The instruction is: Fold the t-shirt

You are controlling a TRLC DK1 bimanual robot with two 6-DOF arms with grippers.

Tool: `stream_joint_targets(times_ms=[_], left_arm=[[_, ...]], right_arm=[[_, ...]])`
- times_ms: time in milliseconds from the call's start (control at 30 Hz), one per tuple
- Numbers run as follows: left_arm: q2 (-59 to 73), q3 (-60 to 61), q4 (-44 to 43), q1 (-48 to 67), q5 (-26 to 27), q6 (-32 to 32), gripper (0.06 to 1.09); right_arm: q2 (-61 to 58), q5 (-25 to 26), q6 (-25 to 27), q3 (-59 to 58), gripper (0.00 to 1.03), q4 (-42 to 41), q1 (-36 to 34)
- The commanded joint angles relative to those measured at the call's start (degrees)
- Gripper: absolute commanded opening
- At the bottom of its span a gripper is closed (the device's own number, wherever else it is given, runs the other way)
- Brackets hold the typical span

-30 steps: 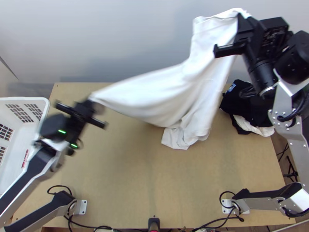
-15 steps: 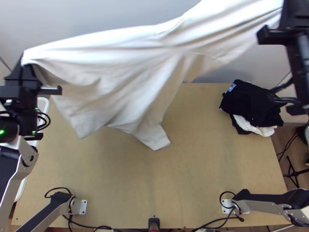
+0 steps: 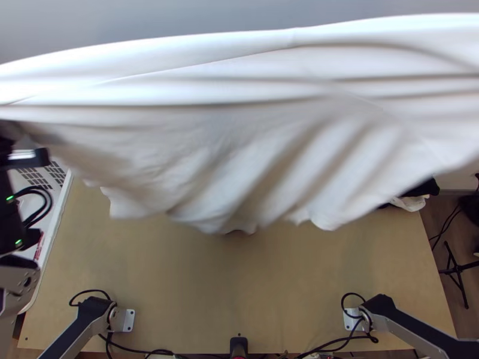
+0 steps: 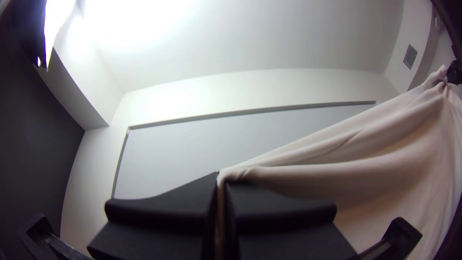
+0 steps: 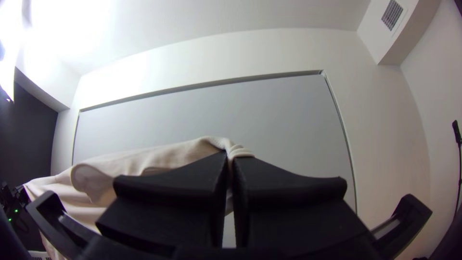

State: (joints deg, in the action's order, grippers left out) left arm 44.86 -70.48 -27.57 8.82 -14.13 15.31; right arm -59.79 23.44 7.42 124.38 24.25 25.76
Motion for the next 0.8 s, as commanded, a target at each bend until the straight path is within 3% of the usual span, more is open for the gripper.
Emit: stream_joint_targets(times_ms=[0,200,333,400,633,767], left_arm=[[-1.5,-5.3,-3.5,-0.7,-0.7,2.4,0.1],[-3.6,-7.2,-3.5,-0.5,0.1,3.2,0.1],[-4.8,-7.3,-3.2,-0.4,2.8,1.4,0.1],[-5.5,-7.0,-0.8,-0.3,3.6,-1.8,0.1],[-8.5,-2.6,19.9,0.1,7.3,-20.1,0.1],[-10.4,8.6,24.7,2.6,8.3,-22.8,0.1]], right_arm=[[6.1,-0.5,2.6,2.8,0.03,-1.0,-2.6],[8.5,-0.9,2.8,5.0,0.03,-0.7,-2.8],[10.0,-2.3,0.1,4.8,0.03,0.1,-3.8],[10.3,-3.6,-2.0,4.5,0.03,2.4,-4.0],[10.1,-5.1,-5.3,-1.9,0.03,12.0,-2.2],[11.9,-5.6,-5.6,-15.5,0.03,13.6,-0.5]])
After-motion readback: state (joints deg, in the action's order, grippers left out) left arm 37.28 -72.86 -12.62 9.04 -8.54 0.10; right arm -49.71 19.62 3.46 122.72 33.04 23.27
